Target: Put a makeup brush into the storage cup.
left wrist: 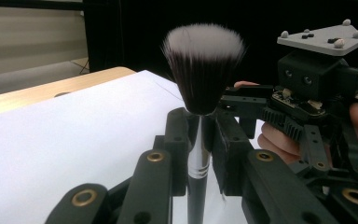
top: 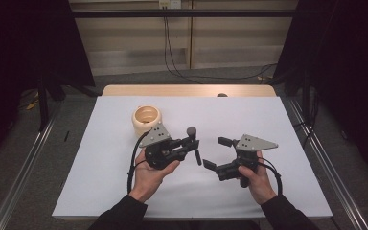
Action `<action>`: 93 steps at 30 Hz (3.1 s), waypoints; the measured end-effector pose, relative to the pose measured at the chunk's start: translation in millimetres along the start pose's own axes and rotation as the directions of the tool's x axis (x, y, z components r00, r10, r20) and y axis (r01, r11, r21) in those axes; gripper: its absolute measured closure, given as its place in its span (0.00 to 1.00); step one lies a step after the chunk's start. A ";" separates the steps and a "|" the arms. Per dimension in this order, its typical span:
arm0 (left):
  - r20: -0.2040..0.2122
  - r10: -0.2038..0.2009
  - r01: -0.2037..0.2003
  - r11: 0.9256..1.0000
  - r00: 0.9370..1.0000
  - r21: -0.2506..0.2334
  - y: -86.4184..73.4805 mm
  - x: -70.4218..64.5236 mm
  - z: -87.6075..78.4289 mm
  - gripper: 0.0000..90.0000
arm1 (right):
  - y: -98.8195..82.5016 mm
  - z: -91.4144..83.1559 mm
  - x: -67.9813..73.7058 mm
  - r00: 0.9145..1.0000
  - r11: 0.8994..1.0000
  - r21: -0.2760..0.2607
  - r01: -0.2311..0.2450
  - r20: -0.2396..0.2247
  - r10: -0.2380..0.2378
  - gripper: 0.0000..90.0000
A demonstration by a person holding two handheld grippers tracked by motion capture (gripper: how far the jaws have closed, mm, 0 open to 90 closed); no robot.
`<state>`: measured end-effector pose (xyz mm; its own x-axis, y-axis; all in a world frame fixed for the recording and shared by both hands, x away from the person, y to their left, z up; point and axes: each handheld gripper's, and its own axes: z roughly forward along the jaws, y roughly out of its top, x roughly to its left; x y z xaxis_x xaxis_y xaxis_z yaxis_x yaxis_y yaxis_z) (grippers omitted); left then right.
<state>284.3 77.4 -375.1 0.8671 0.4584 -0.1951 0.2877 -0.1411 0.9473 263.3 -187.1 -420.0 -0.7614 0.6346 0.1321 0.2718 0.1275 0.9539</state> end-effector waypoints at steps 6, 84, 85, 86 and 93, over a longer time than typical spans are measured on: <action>-0.003 -0.005 0.005 1.000 1.000 -0.011 2.5 2.6 -4.8 0.87 | -2.0 -6.4 -3.9 0.997 1.000 -0.004 -0.013 0.079 0.013 0.01; -0.260 0.000 -0.006 1.000 0.966 -0.023 42.1 72.8 -85.0 0.87 | -36.2 -83.9 -17.3 0.950 0.994 -0.102 -0.027 0.307 0.057 0.02; -0.259 -0.005 -0.003 1.000 0.966 -0.030 42.5 74.4 -85.8 0.87 | -37.3 -85.1 -19.0 0.950 0.995 -0.094 -0.018 0.308 0.046 0.02; -0.266 -0.008 0.000 0.999 0.964 -0.032 43.1 75.7 -86.8 0.87 | -38.6 -85.7 -20.3 0.947 0.995 -0.095 -0.021 0.317 0.050 0.03; -0.287 -0.011 0.002 1.000 0.958 -0.031 47.2 88.0 -89.8 0.87 | -43.7 -85.9 -23.8 0.942 0.996 -0.090 -0.012 0.332 0.042 0.06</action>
<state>337.7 189.9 -324.7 0.7107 0.6924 -0.1246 0.2771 -0.1127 0.9542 219.0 -273.2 -441.7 -0.5106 0.8566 0.0746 0.2268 0.0505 0.9726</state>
